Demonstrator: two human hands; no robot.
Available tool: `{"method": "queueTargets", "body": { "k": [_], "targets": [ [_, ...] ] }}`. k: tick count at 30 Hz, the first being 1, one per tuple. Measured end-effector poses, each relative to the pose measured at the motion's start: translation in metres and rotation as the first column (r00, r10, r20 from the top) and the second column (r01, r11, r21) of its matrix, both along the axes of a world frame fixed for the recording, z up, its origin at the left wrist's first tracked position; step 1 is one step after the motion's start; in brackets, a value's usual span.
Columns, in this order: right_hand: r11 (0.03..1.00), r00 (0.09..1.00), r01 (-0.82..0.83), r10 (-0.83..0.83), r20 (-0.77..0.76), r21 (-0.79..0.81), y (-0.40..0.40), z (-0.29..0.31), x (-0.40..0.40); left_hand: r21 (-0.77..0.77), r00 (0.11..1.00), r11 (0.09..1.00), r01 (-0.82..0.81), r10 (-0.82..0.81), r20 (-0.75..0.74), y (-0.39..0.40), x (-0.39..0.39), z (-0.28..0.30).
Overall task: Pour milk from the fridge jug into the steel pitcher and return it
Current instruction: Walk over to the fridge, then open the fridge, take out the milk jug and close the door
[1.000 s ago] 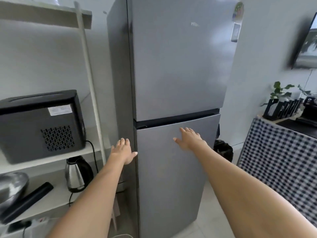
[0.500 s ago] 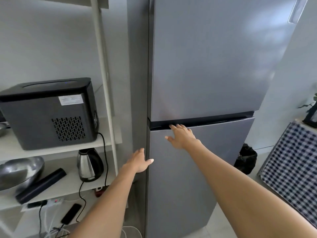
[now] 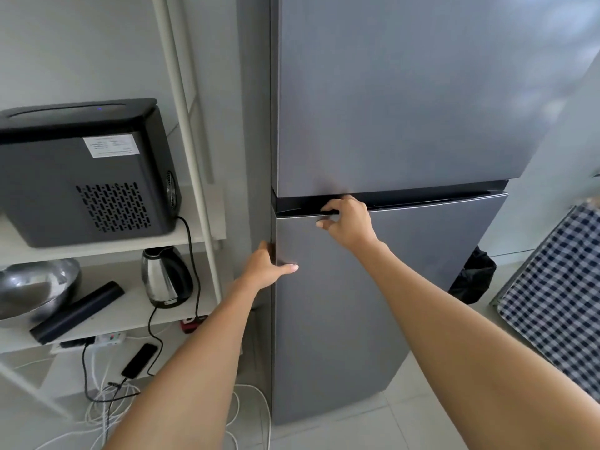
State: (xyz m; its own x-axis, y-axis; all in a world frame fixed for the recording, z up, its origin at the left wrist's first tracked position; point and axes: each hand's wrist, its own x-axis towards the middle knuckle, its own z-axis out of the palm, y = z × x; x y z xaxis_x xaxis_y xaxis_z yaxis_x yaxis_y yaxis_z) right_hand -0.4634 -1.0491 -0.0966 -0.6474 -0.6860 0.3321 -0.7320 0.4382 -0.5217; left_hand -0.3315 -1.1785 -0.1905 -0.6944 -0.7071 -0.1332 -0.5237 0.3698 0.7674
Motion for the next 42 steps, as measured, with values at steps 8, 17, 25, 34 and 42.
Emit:
{"method": "queueTargets", "body": {
  "k": [8,17,25,34,42],
  "targets": [
    [1.0,0.998,0.01,-0.011,0.06,0.016,-0.002,0.005,0.004,-0.118,1.0,0.993,-0.004,0.002,-0.015,0.007,0.003,-0.007],
    [1.0,0.999,-0.027,0.027,0.028,-0.013,0.035,0.002,0.009,-0.131,0.995,0.987,0.09,-0.094,-0.027,0.036,0.024,-0.014],
    [0.999,0.998,0.001,0.002,-0.059,0.052,0.094,-0.009,0.047,0.06,0.983,0.981,0.183,-0.18,-0.044,0.067,0.056,-0.005],
    [0.99,0.992,0.091,-0.08,-0.101,0.112,0.18,-0.001,0.089,0.237,0.897,0.867,0.439,-0.438,-0.061,0.126,0.089,0.001],
    [0.964,0.957,0.263,-0.256,0.136,-0.037,0.283,-0.003,0.123,0.253,0.753,0.713,0.654,-0.645,-0.129,0.235,0.096,0.014]
  ]
}}
